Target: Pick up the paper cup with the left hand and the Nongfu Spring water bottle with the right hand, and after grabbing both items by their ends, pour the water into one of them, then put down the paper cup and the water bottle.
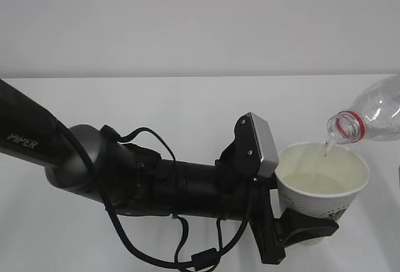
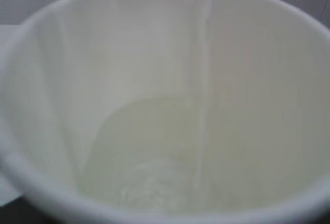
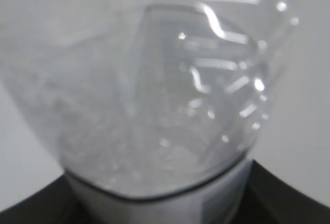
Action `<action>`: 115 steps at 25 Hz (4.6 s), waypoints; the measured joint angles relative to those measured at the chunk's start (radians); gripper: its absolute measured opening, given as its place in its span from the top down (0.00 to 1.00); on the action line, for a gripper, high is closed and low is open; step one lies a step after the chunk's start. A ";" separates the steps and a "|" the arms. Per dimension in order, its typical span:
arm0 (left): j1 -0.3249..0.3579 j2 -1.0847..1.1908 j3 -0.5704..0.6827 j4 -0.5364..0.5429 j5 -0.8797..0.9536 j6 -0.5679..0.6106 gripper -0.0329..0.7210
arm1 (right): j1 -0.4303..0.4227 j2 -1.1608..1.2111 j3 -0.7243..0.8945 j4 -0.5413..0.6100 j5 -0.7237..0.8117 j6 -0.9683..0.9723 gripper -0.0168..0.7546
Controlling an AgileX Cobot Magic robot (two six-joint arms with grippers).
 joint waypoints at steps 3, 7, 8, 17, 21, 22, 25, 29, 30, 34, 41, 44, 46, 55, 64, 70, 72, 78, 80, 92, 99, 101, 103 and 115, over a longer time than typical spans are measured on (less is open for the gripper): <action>0.000 0.000 0.000 0.000 0.000 0.000 0.26 | 0.000 0.000 0.000 0.000 -0.001 -0.002 0.42; 0.000 0.000 0.000 0.000 0.000 0.000 0.26 | 0.000 0.000 0.000 0.000 -0.001 -0.004 0.42; 0.000 0.000 0.000 0.000 0.000 0.000 0.26 | 0.000 0.000 0.000 0.000 -0.001 -0.004 0.42; 0.000 0.000 0.000 0.000 0.000 0.000 0.26 | 0.000 0.000 0.000 0.000 -0.003 -0.004 0.42; 0.000 0.000 0.000 0.000 0.001 0.000 0.26 | 0.000 0.000 0.000 0.000 -0.003 -0.004 0.42; 0.000 0.000 0.000 0.000 0.001 0.000 0.26 | 0.000 0.000 0.000 0.000 -0.003 -0.004 0.42; 0.000 0.000 0.000 0.000 0.001 0.000 0.26 | 0.000 0.000 0.000 0.000 -0.004 -0.004 0.42; 0.000 0.000 0.000 0.000 0.001 0.000 0.26 | 0.000 0.000 0.000 0.000 -0.004 -0.004 0.42; 0.000 0.000 0.000 0.000 0.001 0.000 0.26 | 0.000 0.000 0.000 0.000 -0.004 -0.006 0.42; 0.000 0.000 0.000 0.000 0.002 0.000 0.26 | 0.000 0.000 0.000 0.000 -0.004 -0.005 0.42; 0.000 0.000 0.000 0.000 0.004 0.000 0.26 | 0.000 0.000 0.000 0.000 -0.004 -0.005 0.42; 0.000 0.000 0.000 0.000 0.006 0.000 0.26 | 0.000 0.000 0.000 0.000 -0.004 -0.005 0.42; 0.000 0.000 0.000 0.000 0.006 0.000 0.26 | 0.000 0.000 0.000 0.000 -0.004 -0.005 0.42; 0.000 0.000 0.000 0.000 0.006 0.000 0.26 | 0.000 0.000 0.000 0.000 -0.004 -0.005 0.42; 0.000 0.000 0.000 0.000 0.006 0.000 0.26 | 0.000 0.000 0.000 0.000 -0.004 -0.005 0.42; 0.000 0.000 0.000 0.000 0.006 0.000 0.26 | 0.000 0.000 0.000 0.000 -0.004 -0.006 0.42; 0.000 0.000 0.000 0.000 0.006 0.000 0.26 | 0.000 0.000 0.000 0.000 -0.004 -0.006 0.42; 0.000 0.000 0.000 0.000 0.006 0.000 0.26 | 0.000 0.000 0.000 0.000 -0.005 -0.006 0.42; 0.000 0.000 0.000 0.000 0.006 0.000 0.26 | 0.000 0.000 0.000 0.000 -0.005 -0.006 0.42; 0.000 0.000 0.000 0.000 0.006 0.000 0.26 | 0.000 0.000 0.000 0.000 -0.005 0.026 0.42; 0.000 0.000 0.000 0.000 0.006 0.000 0.26 | 0.000 0.000 0.000 0.000 -0.005 0.068 0.42; 0.000 0.000 0.000 -0.002 0.006 0.000 0.26 | 0.000 0.000 0.000 0.000 -0.005 0.086 0.42; 0.000 0.000 0.000 -0.003 0.006 0.000 0.26 | 0.000 0.000 0.000 0.000 -0.005 0.117 0.42; 0.000 0.000 0.000 -0.045 -0.027 0.000 0.26 | 0.000 0.045 0.000 0.000 -0.007 0.246 0.42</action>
